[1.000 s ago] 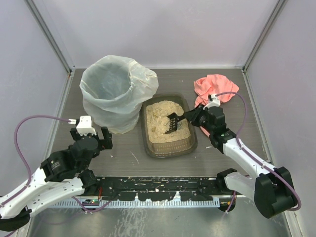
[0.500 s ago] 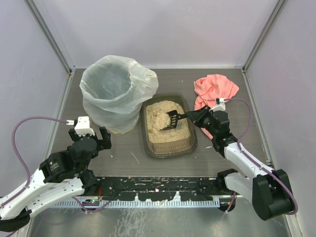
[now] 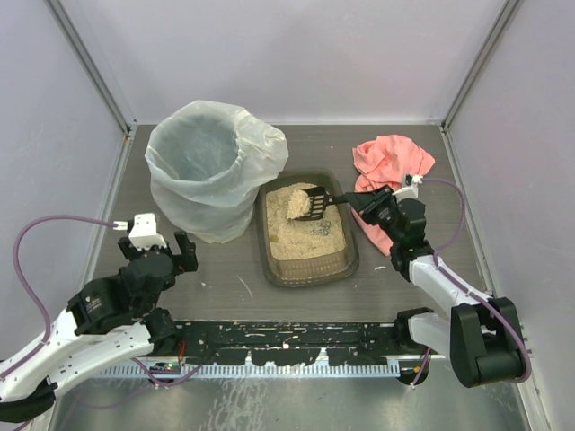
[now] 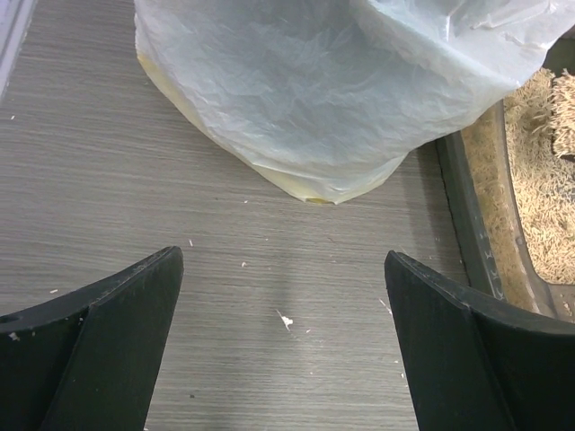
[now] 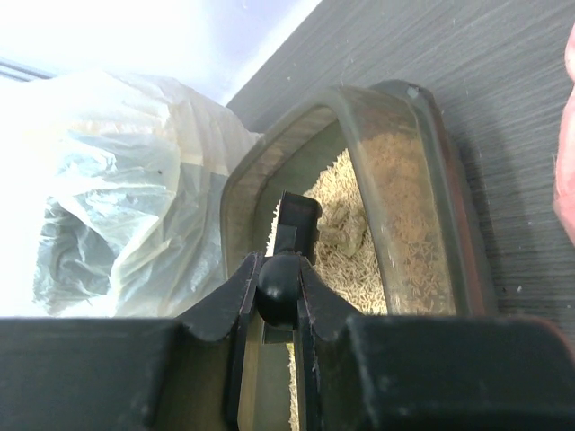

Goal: Clean the litter box

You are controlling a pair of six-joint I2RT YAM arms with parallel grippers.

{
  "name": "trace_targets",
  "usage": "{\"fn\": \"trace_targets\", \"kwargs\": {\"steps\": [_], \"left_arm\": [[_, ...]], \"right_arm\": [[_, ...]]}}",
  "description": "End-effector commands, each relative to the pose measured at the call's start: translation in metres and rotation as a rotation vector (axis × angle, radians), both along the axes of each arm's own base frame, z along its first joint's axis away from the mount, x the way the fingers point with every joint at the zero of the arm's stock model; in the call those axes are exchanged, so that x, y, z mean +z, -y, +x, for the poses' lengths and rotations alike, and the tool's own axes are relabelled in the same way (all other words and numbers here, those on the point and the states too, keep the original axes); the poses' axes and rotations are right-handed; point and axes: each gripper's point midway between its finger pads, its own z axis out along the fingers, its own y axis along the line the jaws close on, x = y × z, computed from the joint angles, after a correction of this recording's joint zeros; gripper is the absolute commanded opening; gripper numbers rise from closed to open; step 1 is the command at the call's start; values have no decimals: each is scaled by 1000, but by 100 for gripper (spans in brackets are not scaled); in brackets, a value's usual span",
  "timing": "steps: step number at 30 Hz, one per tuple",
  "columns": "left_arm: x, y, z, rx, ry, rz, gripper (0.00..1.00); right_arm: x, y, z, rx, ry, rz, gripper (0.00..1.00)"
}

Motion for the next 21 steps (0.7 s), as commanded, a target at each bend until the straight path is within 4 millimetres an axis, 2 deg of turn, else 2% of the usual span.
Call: {"fn": "trace_targets", "kwargs": {"steps": [1,4,9,14,19,21], "left_arm": [[18,-11,1,62,34,-30,96],[21,-13,-1,69,36,-47,100],[30,-12,-2,49,78,-112,98],[36,-17,-7,38,121,-166,98],[36,-23,-10,41,129,-175,98],[35,-19,-9,33,119,-165,98]], "right_arm": [[36,3,5,40,120,92,0],[39,5,5,79,125,138,1],[38,10,4,145,119,225,1],[41,24,5,146,140,346,1],[44,11,1,231,147,430,1],[37,21,3,195,131,449,1]]}}
